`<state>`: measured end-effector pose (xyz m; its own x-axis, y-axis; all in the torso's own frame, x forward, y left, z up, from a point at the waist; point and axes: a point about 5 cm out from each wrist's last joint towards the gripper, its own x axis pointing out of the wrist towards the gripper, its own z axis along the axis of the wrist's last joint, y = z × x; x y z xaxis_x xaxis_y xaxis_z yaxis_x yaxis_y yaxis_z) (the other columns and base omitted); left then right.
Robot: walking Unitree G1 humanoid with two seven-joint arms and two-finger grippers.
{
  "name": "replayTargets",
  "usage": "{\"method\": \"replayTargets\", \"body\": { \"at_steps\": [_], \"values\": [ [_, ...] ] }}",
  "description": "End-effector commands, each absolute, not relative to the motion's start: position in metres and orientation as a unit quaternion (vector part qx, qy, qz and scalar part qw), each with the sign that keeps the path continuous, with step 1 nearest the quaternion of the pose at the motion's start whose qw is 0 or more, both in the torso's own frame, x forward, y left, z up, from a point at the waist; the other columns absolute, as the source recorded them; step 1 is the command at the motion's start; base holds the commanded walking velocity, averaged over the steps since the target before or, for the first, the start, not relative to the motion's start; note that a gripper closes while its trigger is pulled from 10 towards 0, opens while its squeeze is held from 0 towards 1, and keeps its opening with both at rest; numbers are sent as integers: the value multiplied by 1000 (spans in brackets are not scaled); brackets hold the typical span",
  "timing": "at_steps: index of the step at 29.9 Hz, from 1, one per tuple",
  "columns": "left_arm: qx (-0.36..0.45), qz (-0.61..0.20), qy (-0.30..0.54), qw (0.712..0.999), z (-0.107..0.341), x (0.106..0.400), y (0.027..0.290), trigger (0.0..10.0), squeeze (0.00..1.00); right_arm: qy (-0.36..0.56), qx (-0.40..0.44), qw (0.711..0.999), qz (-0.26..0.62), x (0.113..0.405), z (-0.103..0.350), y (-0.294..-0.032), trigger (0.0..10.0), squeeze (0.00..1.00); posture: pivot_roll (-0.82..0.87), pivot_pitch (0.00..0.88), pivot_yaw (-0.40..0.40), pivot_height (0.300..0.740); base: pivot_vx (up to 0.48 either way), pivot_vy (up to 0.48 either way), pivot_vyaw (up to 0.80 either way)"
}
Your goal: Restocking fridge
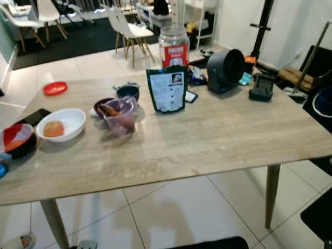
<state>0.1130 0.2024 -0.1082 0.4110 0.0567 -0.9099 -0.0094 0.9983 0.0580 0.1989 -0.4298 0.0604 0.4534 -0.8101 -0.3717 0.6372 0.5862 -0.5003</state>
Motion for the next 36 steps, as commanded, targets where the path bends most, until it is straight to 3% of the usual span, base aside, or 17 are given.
{"method": "replayTargets", "body": {
  "at_steps": [1, 2, 4, 5, 6, 9, 10, 11, 13, 15, 21, 23, 26, 36],
  "values": [
    [17, 17, 552, 833, -110, 108, 200, 10000, 0, 310, -131, 843, -419, 199, 51, -423, 10000, 0, 21, 0, 14, 740, 0, 0, 0],
    [17, 17, 552, 833, -110, 108, 200, 10000, 0, 310, -131, 843, -419, 199, 51, -423, 10000, 0, 21, 0, 14, 740, 0, 0, 0],
    [19, 17, 552, 833, -110, 108, 200, 10000, 0, 375, -94, 845, -370, 184, 7, -391, 10000, 0, 21, 0, 14, 740, 0, 0, 0],
    [19, 17, 552, 833, -110, 108, 200, 10000, 0, 375, -94, 845, -370, 184, 7, -391, 10000, 0, 21, 0, 14, 740, 0, 0, 0],
    [21, 17, 553, 833, -110, 109, 200, 10000, 0, 410, -68, 846, -334, 175, -18, -366, 10000, 0, 22, 0, 15, 740, 0, 0, 0],
    [22, 18, 553, 833, -110, 109, 200, 10000, 0, 430, -52, 846, -311, 169, -33, -350, 10000, 0, 22, 0, 15, 740, 0, 0, 0],
    [25, 19, 553, 832, -110, 109, 200, 10000, 0, 474, -25, 840, -263, 154, -58, -319, 10000, 0, 22, 0, 15, 740, 0, 0, 0],
    [25, 19, 553, 832, -110, 109, 200, 10000, 0, 474, -25, 840, -263, 154, -58, -319, 10000, 0, 22, 0, 15, 740, 0, 0, 0],
    [26, 20, 554, 832, -110, 108, 202, 10000, 0, 510, -9, 831, -222, 141, -75, -294, 10000, 0, 22, 0, 15, 740, 0, 0, 0],
    [26, 20, 554, 832, -110, 108, 202, 10000, 0, 510, -9, 831, -222, 141, -75, -294, 10000, 0, 22, 0, 15, 740, 0, 0, 0],
    [29, 20, 554, 832, -110, 108, 203, 10000, 0, 535, -24, 833, -136, 141, -87, -261, 10000, 0, 24, 0, 20, 740, 0, 0, 0],
    [31, 19, 553, 832, -109, 109, 204, 10000, 0, 540, -79, 836, -52, 151, -89, -243, 10000, 0, 23, 0, 24, 740, 0, 0, 0],
    [33, 20, 552, 833, -109, 110, 205, 10000, 0, 538, -125, 834, 2, 159, -87, -234, 10000, 0, 24, 0, 23, 740, 0, 0, 0],
    [37, 17, 550, 834, -109, 113, 203, 10000, 0, 550, -191, 812, 42, 153, -89, -240, 10000, 0, 26, 0, 12, 740, 0, 0, -229]
  ]
}}
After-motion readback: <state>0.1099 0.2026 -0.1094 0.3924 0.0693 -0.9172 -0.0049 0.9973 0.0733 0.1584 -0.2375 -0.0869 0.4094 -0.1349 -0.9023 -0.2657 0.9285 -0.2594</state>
